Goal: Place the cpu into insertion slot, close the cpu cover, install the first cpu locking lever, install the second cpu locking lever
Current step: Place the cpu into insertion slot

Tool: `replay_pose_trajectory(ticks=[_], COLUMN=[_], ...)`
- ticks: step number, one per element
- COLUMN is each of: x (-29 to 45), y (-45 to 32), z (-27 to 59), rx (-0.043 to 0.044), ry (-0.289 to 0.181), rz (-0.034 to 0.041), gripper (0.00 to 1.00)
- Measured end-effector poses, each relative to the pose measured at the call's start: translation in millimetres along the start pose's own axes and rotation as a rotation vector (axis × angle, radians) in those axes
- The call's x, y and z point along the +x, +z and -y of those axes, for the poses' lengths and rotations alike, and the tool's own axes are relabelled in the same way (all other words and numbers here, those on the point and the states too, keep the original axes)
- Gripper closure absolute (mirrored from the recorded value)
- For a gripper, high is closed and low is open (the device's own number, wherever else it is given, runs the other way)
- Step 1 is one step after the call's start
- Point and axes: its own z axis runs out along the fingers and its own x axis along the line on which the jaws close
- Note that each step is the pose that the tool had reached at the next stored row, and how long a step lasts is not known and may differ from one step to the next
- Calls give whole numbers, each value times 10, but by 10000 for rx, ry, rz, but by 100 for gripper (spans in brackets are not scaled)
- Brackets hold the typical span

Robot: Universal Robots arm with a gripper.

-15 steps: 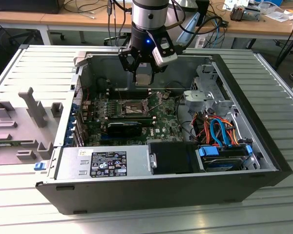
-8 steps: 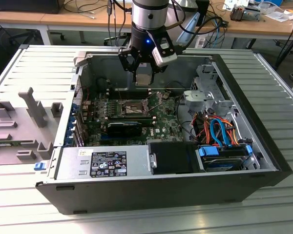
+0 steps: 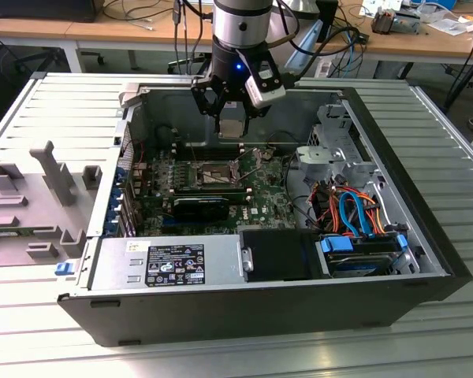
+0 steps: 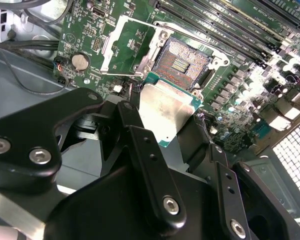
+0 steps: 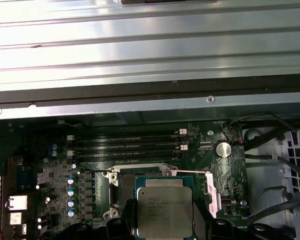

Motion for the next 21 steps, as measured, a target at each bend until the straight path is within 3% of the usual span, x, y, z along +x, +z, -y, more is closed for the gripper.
replay_pose_trajectory(ticks=[21], x=[0], y=[1], z=[0], rx=[-2], ry=[159], rz=[14], gripper=[46])
